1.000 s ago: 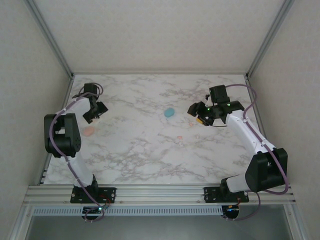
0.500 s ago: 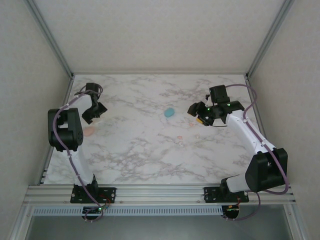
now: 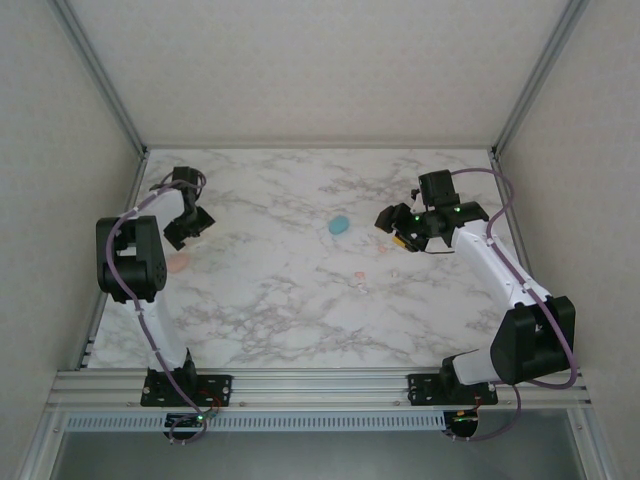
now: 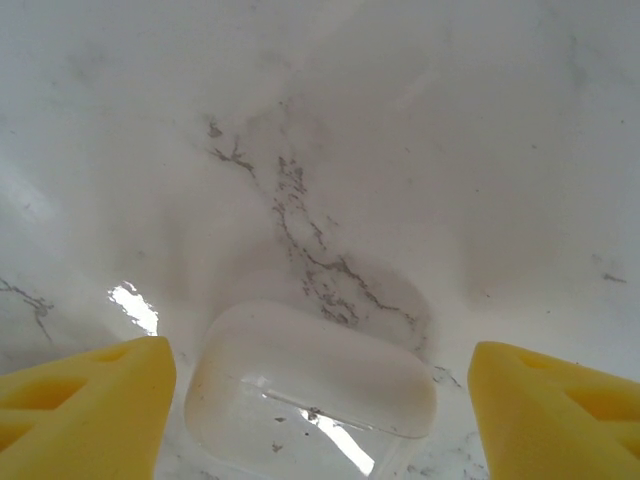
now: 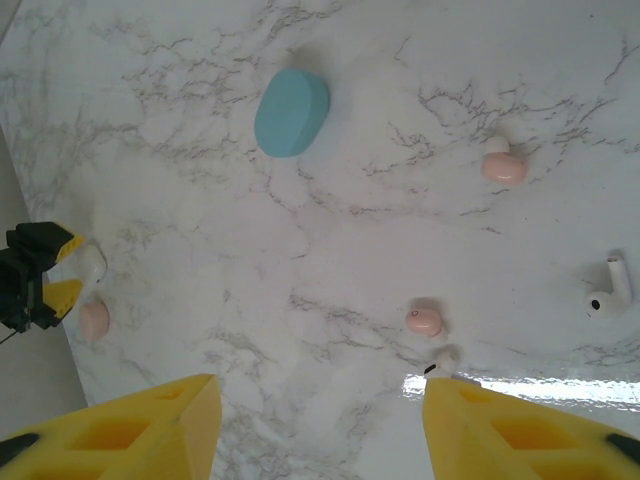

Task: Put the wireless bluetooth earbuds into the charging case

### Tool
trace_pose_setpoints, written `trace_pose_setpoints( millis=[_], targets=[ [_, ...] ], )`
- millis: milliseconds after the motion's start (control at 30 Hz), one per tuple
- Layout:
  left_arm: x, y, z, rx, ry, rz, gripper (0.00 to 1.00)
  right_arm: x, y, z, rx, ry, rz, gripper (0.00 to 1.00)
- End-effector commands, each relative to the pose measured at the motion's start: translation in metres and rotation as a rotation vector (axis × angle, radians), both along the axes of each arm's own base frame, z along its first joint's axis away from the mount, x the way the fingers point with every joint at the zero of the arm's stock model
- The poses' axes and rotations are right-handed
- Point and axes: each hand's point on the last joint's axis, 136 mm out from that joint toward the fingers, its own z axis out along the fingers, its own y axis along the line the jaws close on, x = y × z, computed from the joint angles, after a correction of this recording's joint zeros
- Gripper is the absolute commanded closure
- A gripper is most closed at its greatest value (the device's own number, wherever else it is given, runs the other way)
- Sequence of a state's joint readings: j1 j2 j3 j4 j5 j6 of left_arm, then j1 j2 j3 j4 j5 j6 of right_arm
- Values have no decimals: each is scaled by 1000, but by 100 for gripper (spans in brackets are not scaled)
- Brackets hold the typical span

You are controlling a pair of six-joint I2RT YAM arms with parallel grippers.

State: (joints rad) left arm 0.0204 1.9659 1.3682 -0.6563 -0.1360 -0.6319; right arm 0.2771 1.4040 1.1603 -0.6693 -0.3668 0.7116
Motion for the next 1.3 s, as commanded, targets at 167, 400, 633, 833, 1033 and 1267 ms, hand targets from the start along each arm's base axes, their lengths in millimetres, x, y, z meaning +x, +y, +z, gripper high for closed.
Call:
trace_pose_setpoints(
  millis=[167,400,633,833,1033,1267],
  targets=[
    [-9,-11,-5,9,46,-112,23,-3,-4,7,4,-9,-15,43],
    [-13,-10,-13,14,76,-115,24,-4,-4,8,3,-12,-13,43],
    [-14,-11,-19,7,86,-115,24,-4,-3,9,6,-12,-14,43],
    [-13,-15,-25,-11,87,-129,27,-4,-4,8,4,-8,-16,43],
    [-13,-28,-26,-44,86,-187,35,-3,-5,9,-3,-13,-13,43],
    [-18,-66,-13,-65,72,-314,37,-3,-9,8,-36,-18,-9,43]
  ],
)
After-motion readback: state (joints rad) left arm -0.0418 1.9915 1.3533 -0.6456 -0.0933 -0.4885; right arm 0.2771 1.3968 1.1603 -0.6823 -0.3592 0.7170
